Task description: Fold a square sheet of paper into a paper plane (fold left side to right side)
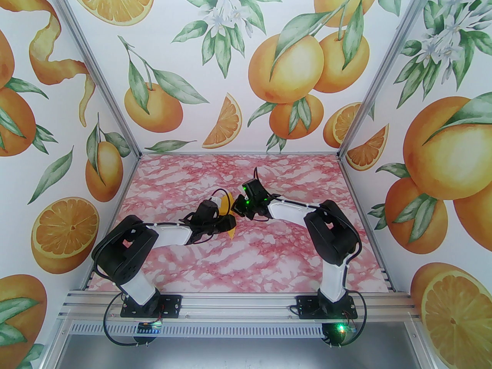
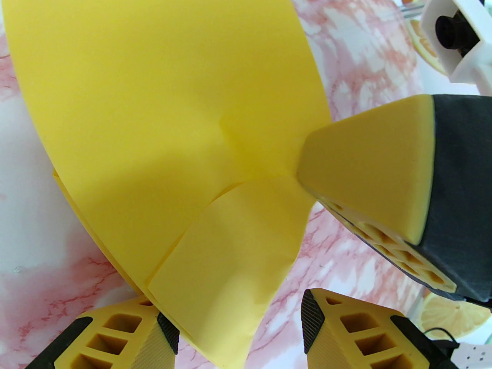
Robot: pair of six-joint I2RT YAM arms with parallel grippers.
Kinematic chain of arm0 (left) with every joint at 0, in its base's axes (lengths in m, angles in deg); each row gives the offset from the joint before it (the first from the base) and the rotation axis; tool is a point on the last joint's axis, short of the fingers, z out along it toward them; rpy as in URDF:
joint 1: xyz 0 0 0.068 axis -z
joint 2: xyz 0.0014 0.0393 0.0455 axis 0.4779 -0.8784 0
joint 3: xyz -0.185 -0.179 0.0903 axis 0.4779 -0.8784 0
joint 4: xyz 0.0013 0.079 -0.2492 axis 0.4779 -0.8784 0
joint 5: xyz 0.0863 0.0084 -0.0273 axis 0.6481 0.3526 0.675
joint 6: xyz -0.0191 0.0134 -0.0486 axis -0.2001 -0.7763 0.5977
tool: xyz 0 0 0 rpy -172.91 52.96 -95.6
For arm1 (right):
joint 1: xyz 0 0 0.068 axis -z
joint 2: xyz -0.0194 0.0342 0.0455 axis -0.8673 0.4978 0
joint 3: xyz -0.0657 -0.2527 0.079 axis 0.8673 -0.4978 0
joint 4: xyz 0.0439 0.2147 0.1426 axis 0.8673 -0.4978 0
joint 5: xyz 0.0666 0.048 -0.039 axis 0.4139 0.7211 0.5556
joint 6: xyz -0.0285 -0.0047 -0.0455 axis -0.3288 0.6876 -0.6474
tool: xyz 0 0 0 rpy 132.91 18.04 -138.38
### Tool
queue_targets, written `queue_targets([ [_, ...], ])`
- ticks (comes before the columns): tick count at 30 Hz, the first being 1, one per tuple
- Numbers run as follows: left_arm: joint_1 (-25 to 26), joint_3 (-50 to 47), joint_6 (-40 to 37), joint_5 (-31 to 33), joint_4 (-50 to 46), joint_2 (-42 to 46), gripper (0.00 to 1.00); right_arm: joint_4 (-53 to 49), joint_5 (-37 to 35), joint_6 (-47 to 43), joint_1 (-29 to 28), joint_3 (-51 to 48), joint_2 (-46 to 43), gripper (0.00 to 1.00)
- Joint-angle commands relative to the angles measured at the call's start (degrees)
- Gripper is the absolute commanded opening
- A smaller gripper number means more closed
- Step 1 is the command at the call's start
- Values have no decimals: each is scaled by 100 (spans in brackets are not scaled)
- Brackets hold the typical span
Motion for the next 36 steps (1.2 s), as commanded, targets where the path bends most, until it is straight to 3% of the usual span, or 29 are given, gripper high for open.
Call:
queue_targets([
  [1, 27, 100, -112, 185, -358, -285, 57, -13, 27, 91, 10, 68, -211, 4],
  [8, 59, 178, -180, 206, -414, -290, 60, -69, -7, 176, 13, 117, -234, 4],
  [13, 107, 222, -252, 217, -405, -310, 67, -69, -6, 206, 2, 88, -222, 3],
  [25, 265, 565, -368, 876, -1207, -426, 64, 28, 27, 297, -9, -6, -330, 3],
  [36, 290, 411, -341, 1016, -1142, -237, 40, 58, 20, 292, -18, -90, -339, 3],
])
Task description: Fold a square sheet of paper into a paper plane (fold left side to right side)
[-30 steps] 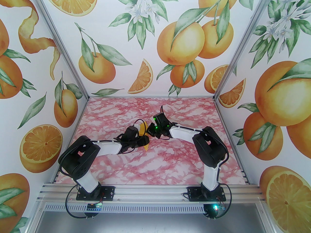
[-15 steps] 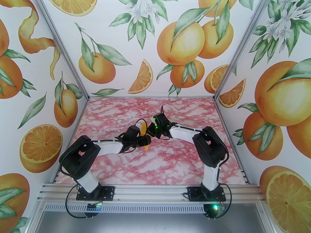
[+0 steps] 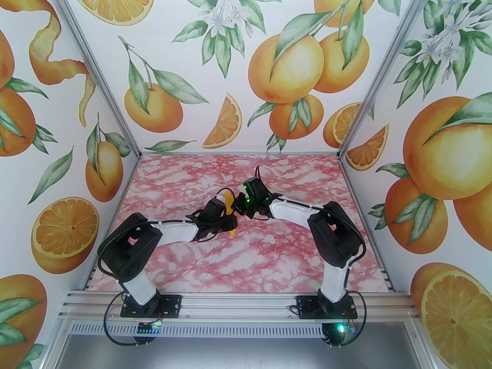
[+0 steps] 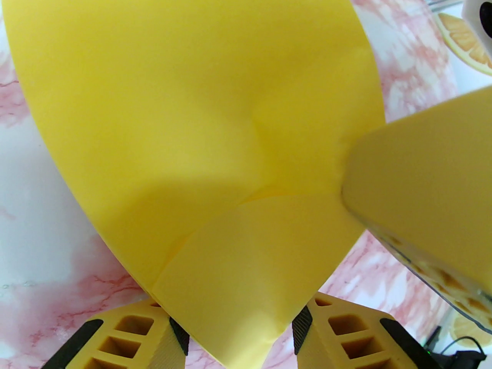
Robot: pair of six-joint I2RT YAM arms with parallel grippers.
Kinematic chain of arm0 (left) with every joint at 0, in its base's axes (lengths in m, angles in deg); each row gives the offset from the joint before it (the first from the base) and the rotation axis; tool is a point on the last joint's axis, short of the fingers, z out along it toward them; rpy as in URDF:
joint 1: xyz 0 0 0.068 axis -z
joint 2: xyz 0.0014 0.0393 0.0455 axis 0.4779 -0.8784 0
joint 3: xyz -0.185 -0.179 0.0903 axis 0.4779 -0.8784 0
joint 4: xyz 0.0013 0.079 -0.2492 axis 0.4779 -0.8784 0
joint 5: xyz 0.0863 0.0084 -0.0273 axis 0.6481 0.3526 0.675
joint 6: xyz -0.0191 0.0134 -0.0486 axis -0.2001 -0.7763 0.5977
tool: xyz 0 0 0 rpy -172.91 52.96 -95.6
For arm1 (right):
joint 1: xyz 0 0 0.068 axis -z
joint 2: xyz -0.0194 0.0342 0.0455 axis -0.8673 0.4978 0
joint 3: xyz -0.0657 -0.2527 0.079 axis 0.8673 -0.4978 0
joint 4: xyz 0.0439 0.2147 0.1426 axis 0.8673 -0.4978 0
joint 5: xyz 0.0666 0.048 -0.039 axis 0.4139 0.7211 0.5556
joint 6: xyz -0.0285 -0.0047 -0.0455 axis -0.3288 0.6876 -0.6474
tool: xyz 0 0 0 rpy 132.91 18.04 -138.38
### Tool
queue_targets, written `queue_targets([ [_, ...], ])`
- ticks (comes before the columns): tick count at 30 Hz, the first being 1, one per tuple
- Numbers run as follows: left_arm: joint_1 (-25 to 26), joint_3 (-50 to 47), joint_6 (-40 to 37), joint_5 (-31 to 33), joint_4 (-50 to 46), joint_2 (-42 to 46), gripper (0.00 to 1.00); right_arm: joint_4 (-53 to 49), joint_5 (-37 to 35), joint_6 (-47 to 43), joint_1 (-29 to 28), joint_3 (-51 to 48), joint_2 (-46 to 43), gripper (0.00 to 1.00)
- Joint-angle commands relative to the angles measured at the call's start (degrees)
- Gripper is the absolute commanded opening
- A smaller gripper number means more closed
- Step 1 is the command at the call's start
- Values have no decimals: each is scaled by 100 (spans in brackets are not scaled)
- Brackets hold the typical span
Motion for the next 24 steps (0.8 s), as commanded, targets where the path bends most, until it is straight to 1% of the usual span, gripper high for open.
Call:
queue_targets([
  [1, 6, -144, -23, 144, -281, -36, 40, 52, 27, 53, -16, -73, -169, 3],
  [5, 7, -217, -22, 77, -142, 6, 40, 35, 37, 21, -17, -82, -155, 4],
  [7, -19, -261, -22, 11, -59, 17, 40, 17, 37, -11, -21, -69, -156, 8],
  [9, -53, -344, -1, -93, 115, 26, 39, -7, 36, -68, -15, -58, -167, 14],
  [11, -81, -428, 36, -171, 265, 52, 40, -36, 49, -139, -21, -32, -184, 26],
  [13, -109, -467, 33, -247, 336, 68, 39, -36, 68, -211, -5, -41, -222, 29],
  [16, -156, -584, 69, -399, 594, 96, 39, -94, 88, -380, 5, -56, -316, 42],
  [19, -232, -700, 102, -604, 887, 98, 38, -146, 60, -553, 30, -109, -447, 45],
  [21, -282, -772, 136, -725, 1046, 79, 38, -225, -33, -705, 49, -194, -580, 48],
  [24, -366, -892, 190, -893, 1294, 70, 38, -194, -6, -851, 117, -364, -716, 47],
])
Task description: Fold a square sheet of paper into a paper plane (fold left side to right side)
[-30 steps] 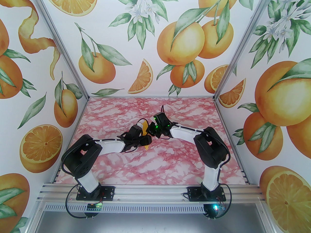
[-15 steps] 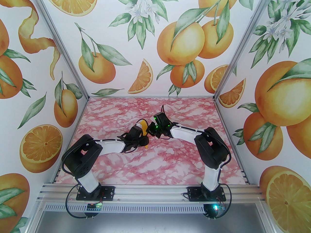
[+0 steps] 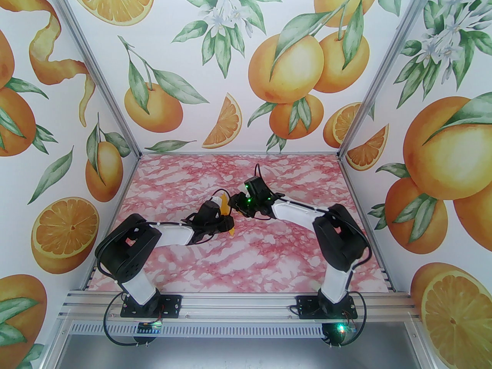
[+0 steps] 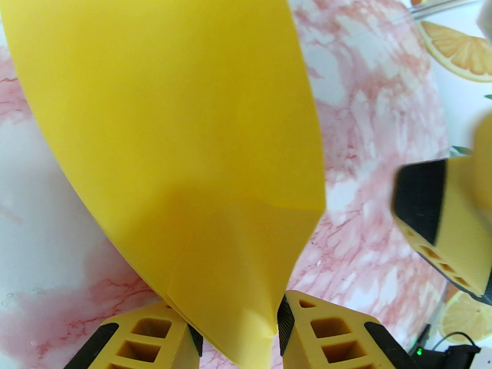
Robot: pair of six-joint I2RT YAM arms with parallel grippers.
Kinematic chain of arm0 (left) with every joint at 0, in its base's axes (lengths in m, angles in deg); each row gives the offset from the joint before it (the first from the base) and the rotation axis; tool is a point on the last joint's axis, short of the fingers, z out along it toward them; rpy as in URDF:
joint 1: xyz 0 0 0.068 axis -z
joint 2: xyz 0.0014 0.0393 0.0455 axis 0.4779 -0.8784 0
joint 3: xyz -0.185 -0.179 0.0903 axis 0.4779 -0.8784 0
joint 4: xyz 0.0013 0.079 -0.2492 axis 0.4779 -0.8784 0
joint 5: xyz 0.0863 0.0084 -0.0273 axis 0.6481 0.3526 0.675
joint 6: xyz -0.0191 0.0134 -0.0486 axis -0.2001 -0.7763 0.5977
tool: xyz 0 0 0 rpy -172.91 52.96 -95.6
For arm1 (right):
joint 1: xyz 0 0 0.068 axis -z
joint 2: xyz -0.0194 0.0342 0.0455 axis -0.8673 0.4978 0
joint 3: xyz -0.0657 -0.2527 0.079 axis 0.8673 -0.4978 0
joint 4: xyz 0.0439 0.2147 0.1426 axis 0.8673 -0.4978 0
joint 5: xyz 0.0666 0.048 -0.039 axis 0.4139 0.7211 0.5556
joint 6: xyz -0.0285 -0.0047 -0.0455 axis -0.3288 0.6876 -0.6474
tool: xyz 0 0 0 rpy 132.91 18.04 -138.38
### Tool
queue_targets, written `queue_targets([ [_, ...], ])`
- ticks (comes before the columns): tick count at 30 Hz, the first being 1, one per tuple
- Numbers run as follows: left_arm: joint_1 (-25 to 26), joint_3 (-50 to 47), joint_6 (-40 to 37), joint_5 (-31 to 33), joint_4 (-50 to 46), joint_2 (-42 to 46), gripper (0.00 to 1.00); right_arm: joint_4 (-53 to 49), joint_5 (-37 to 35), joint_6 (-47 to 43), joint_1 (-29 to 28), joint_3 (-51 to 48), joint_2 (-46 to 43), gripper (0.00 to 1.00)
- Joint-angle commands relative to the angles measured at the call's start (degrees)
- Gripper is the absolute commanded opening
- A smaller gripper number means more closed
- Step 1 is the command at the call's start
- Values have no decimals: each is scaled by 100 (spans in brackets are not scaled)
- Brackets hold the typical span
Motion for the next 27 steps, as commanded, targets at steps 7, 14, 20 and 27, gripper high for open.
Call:
queue_targets([
  [7, -334, -373, 76, -849, 607, -107, 37, 139, 589, -713, 180, -332, -77, 37],
  [14, -554, -639, 234, -1223, 1217, -259, 35, 263, 692, -854, 133, -471, 123, 35],
  [20, -630, -669, 306, -1336, 1369, -398, 35, 260, 757, -984, 30, -508, 234, 33],
  [27, -639, -660, 146, -1348, 1101, -298, 35, 428, 876, -949, 15, -353, 433, 37],
])
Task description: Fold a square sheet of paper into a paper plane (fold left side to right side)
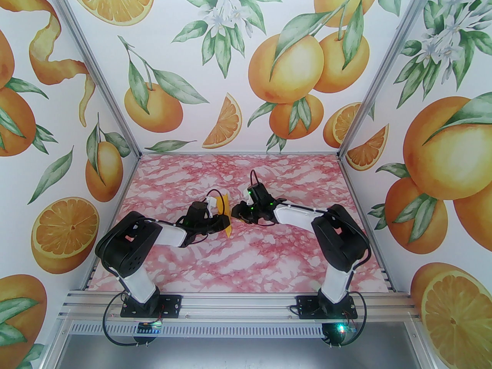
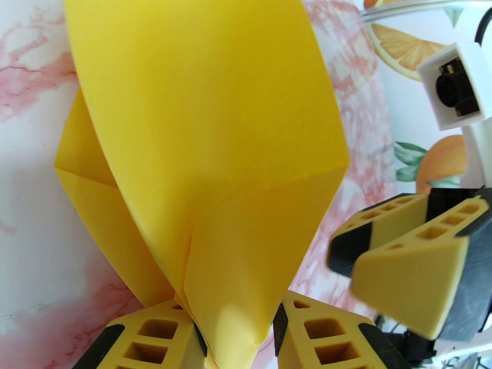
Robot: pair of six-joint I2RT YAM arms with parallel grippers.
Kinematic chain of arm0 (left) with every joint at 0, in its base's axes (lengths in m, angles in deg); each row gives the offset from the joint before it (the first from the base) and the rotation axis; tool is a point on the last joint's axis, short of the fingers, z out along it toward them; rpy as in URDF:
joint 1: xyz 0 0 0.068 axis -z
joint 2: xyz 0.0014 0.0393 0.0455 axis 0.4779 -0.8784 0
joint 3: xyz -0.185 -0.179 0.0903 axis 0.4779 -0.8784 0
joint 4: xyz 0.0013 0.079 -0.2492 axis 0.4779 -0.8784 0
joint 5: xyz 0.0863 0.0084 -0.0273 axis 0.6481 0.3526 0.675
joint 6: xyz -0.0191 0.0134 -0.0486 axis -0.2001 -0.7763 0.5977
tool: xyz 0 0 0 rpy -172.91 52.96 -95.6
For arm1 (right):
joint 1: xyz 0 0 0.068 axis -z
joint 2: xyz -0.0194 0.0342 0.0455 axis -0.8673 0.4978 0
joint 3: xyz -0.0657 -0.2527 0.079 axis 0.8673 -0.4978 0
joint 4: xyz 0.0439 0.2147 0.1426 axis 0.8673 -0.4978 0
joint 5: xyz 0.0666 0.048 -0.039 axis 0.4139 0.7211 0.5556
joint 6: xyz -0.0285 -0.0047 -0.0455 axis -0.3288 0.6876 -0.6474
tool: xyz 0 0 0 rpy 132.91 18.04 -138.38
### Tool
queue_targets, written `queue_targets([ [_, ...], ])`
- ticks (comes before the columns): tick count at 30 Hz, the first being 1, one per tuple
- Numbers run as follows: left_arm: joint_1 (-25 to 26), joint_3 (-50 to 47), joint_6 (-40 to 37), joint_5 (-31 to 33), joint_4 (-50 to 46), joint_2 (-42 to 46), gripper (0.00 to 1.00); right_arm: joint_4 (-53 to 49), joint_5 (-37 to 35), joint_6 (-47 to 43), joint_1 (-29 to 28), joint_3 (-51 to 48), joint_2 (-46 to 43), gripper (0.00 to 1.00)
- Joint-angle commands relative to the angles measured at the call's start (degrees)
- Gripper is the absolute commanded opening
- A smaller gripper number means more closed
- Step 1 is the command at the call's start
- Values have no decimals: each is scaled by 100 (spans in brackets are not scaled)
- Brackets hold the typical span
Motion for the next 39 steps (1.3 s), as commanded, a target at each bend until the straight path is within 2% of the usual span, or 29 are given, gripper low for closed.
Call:
queue_targets([
  [1, -25, -79, -161, 32, -362, -85, 34, 155, 129, -91, -30, 159, 196, 38],
  [6, -25, 50, -443, 47, -835, 21, 34, 17, 64, -82, -30, 538, 345, 45],
  [13, -25, 142, -574, 22, -1034, 42, 34, -208, -193, -82, -24, 875, 359, 45],
  [17, -25, 149, -594, 13, -1064, 23, 34, -784, -396, -247, -33, 1312, 512, 45],
  [21, -16, 176, -643, 8, -1159, 48, 34, -1453, -576, -478, -82, 1860, 793, 39],
  [27, -16, 241, -786, -7, -1354, 91, 35, -2431, -786, -737, -179, 2612, 1270, 37],
  [31, -13, 281, -866, 56, -1559, 123, 35, -2752, -983, -811, -214, 2917, 1409, 28],
  [33, -17, 317, -925, 117, -1724, 175, 36, -2840, -1080, -811, -225, 2958, 1420, 21],
  [39, 10, 489, -1187, 408, -2383, 415, 41, -2892, -1219, -776, -218, 2875, 1302, 11],
])
